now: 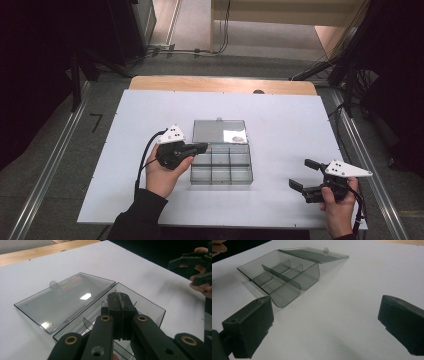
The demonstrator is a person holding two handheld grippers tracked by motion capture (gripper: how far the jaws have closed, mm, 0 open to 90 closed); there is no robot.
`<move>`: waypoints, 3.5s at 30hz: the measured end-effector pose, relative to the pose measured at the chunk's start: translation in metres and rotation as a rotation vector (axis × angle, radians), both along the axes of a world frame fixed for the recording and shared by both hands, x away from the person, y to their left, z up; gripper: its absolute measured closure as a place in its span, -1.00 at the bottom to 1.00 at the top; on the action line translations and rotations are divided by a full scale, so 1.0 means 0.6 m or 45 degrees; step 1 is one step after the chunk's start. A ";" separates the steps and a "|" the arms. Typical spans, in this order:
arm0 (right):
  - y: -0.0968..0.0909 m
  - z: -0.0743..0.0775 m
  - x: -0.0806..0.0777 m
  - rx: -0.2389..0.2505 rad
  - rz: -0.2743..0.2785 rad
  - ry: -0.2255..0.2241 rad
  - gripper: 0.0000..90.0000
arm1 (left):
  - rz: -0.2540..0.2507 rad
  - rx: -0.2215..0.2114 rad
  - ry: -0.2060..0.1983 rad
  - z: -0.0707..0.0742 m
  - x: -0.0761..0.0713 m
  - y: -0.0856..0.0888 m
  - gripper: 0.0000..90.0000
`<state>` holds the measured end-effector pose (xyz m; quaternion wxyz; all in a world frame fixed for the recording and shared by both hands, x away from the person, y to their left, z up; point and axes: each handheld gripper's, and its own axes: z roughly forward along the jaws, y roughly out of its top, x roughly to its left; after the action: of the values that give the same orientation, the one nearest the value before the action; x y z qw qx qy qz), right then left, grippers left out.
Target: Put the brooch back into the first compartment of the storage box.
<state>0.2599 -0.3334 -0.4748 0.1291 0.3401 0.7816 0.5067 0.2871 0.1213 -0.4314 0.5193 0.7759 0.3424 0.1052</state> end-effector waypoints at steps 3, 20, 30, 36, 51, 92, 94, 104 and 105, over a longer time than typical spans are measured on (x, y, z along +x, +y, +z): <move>0.000 -0.001 0.000 -0.001 0.001 0.003 -1.00 | 0.005 -0.008 0.003 -0.007 0.003 0.001 1.00; 0.001 -0.005 0.003 -0.014 -0.002 0.015 -1.00 | 0.069 0.006 0.058 -0.046 0.015 0.029 1.00; 0.001 -0.007 0.004 -0.015 -0.001 0.022 -1.00 | 0.068 0.040 0.089 -0.061 0.019 0.024 1.00; 0.000 -0.007 0.004 -0.018 0.000 0.021 -1.00 | 0.066 0.064 0.103 -0.070 0.019 0.018 1.00; 0.000 -0.008 0.005 -0.020 0.000 0.022 -1.00 | 0.041 0.122 0.152 -0.088 0.021 -0.001 1.00; 0.000 -0.009 0.004 -0.019 -0.004 0.032 -1.00 | -0.024 0.117 0.183 -0.092 0.020 -0.008 0.80; 0.000 -0.008 0.004 -0.020 -0.004 0.031 -1.00 | -0.028 0.109 0.172 -0.089 0.018 -0.007 0.76; 0.001 -0.009 0.005 -0.020 -0.002 0.029 -1.00 | -0.056 0.032 0.103 -0.070 0.013 0.000 0.19; 0.001 -0.009 0.005 -0.020 -0.002 0.029 -1.00 | -0.058 0.017 0.099 -0.068 0.013 0.000 0.11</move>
<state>0.2628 -0.3327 -0.4803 0.1233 0.3455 0.7868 0.4964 0.2948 0.1213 -0.4724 0.5027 0.7904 0.3438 0.0654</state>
